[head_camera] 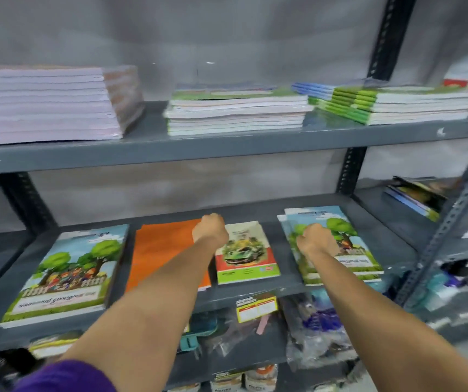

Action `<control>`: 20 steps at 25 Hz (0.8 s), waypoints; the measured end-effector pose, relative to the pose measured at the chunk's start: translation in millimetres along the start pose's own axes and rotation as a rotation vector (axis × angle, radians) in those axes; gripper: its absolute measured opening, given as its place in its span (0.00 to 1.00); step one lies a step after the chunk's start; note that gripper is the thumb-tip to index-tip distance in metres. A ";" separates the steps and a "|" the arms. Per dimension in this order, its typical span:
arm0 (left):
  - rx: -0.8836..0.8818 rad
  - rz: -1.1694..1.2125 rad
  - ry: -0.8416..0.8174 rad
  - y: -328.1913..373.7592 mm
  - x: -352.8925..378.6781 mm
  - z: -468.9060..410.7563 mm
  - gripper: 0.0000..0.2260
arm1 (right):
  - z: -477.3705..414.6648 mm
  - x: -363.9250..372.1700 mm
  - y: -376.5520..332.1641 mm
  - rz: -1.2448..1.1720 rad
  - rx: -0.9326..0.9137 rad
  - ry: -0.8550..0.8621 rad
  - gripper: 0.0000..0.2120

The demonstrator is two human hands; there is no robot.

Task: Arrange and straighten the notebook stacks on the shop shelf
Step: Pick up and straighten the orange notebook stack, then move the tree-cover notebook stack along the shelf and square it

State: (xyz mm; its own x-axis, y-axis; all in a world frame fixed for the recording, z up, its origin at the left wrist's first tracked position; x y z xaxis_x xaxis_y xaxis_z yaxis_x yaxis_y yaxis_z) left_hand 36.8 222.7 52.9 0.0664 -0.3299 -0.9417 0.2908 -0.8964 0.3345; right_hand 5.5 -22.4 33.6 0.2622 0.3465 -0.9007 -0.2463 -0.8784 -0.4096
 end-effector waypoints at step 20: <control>-0.179 0.335 -0.284 218.4 154.7 18.9 0.15 | -99.2 -15.5 188.6 -0.294 0.296 -0.065 0.17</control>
State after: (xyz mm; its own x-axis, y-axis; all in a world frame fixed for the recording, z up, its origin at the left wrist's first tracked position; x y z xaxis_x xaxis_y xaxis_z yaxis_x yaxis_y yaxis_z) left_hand 92.5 -29.7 -19.0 -0.0714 -0.6825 -0.7274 0.4595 -0.6698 0.5833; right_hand 47.5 -226.1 -15.3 0.3045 0.5968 -0.7423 -0.4297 -0.6095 -0.6663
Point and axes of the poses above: each hand's wrist, its own z-axis away from the middle knuckle, its own x-axis out of the palm, y = z × x, the point moved 2 cm from there along -z, towards the middle knuckle, and after that the axes turned 12 degrees about -x, right-handed, at the moved point
